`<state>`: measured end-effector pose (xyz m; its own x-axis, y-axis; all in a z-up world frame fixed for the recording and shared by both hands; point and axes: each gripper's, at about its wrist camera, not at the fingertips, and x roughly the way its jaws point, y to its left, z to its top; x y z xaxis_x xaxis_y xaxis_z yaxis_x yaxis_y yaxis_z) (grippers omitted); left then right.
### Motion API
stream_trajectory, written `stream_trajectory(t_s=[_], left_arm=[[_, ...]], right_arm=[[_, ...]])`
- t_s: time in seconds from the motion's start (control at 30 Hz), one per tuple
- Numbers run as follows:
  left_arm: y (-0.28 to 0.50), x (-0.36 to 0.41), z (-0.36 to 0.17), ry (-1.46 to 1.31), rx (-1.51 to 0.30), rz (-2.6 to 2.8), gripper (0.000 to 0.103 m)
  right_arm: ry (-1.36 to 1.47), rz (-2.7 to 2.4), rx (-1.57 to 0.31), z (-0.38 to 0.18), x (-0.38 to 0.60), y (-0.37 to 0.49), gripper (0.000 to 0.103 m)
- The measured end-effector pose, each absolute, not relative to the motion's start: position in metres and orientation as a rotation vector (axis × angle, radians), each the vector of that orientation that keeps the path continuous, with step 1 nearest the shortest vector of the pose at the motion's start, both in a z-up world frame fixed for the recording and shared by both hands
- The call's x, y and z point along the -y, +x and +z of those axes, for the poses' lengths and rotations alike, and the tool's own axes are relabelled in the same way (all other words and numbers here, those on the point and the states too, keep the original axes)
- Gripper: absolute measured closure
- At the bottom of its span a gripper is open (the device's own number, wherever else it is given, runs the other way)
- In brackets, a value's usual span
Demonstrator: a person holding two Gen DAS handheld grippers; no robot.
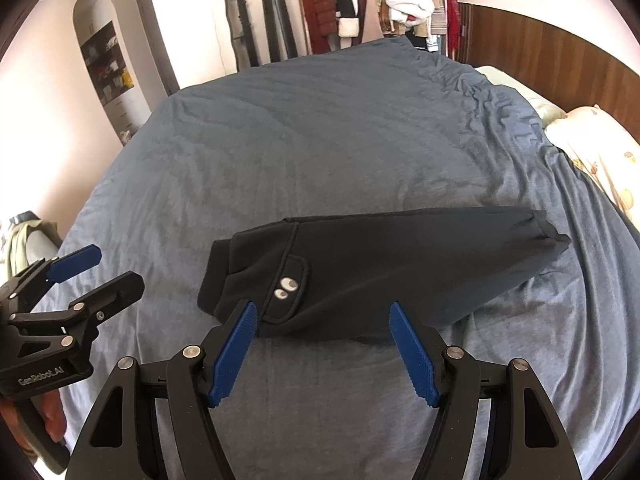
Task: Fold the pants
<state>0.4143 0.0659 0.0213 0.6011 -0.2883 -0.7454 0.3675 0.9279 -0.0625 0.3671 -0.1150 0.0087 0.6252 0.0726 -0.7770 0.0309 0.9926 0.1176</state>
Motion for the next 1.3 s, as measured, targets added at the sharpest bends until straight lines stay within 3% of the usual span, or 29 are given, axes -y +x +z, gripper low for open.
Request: stream_trajectory(t_s=[0.63, 1.3], left_arm=[[0.423, -0.010, 0.040, 0.169, -0.797, -0.434, 0.017], [0.514, 0.228, 0.044, 0.398, -0.705, -0.927, 0.022]], right_arm=[[0.173, 0.011, -0.852, 0.021, 0.161, 0.373, 0.034], [0.402, -0.297, -0.741, 0.014, 0.343, 0.386, 0.034]])
